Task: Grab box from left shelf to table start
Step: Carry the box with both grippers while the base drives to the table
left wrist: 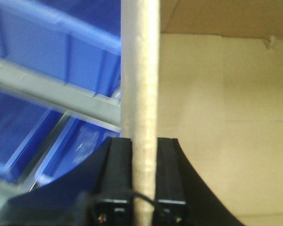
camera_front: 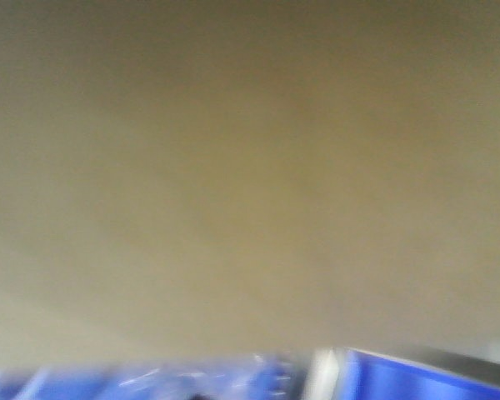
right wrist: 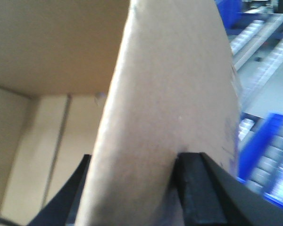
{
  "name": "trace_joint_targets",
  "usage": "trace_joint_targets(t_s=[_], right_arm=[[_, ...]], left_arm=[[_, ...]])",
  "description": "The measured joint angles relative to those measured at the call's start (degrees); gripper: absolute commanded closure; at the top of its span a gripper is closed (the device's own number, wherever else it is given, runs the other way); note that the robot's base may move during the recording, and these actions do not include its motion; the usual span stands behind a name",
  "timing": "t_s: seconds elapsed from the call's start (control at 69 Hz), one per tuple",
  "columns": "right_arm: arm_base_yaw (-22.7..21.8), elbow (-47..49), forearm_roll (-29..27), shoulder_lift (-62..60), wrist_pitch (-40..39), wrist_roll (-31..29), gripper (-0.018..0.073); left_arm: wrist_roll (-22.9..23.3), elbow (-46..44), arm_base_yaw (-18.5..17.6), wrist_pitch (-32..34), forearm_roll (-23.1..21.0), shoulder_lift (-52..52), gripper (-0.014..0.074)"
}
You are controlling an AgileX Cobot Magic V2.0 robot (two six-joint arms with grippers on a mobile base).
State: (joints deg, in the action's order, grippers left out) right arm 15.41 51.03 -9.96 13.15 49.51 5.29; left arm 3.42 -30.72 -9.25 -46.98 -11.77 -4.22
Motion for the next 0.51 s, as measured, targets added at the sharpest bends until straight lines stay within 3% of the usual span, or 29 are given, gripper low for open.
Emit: trace_joint_targets(t_s=[0.507], right_arm=[[-0.09,-0.20,-0.11,0.26,-0.64,0.32,0.0501]], left_arm=[[0.31,5.87,-0.26,4.71,-2.41,0.00,0.0696]])
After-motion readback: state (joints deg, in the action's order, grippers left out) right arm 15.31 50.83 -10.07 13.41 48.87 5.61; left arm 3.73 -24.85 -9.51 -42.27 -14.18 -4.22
